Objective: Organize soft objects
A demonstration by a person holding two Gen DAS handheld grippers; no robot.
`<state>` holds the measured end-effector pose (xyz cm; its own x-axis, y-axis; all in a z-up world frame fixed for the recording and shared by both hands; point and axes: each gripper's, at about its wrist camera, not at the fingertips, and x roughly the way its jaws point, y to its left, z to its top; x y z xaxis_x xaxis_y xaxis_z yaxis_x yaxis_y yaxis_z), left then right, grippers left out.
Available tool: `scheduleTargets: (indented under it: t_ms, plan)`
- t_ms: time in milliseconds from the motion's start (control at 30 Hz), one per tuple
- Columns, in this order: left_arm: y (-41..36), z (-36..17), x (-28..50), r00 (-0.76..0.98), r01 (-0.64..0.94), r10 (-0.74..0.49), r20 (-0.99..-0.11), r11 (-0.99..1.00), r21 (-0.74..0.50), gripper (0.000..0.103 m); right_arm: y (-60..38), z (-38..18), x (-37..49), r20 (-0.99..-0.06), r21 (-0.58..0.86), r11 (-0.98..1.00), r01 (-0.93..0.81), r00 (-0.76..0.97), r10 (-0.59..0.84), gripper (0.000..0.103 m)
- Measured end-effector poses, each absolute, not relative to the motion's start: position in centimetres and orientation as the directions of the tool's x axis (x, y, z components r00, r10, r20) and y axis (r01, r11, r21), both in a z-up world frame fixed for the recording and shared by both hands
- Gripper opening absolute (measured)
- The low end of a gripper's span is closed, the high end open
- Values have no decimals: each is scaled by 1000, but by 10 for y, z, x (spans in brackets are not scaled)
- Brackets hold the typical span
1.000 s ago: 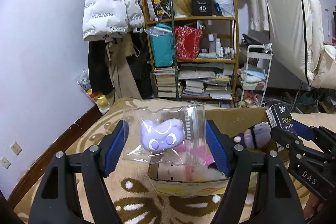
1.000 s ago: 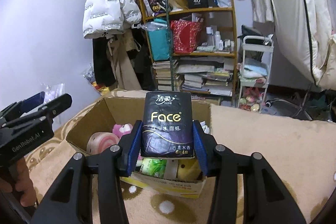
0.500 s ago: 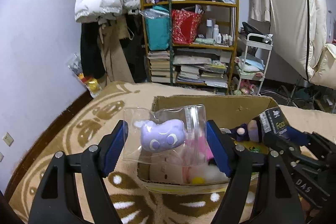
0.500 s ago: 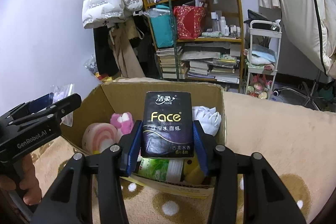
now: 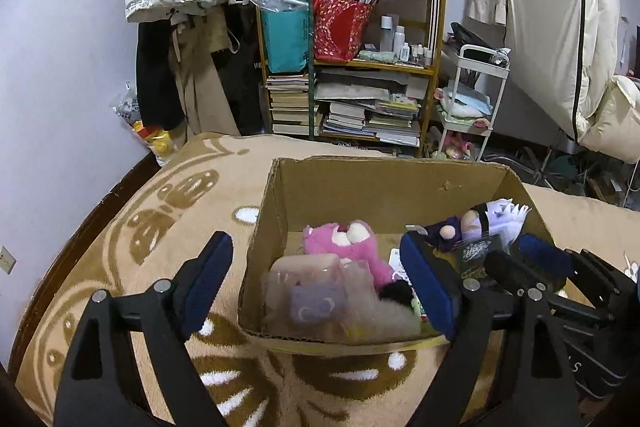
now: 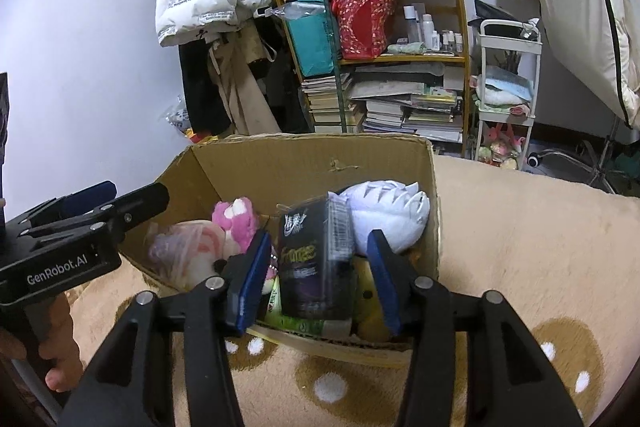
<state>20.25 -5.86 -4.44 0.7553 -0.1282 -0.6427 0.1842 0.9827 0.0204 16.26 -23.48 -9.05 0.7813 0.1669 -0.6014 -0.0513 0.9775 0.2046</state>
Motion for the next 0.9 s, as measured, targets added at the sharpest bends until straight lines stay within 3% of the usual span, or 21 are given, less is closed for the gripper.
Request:
scheduleTargets:
  t_ms: [200,900]
  plan:
    - [-59,-44,195,770,166,-73,-633,982,88,94,-232,-87,158,-591,201,978,-63,788,173,70]
    - [-31,17,105,842,113,-34,-539,987,113,98,-238,-17,82,-478,160,986,-37,871,110,101]
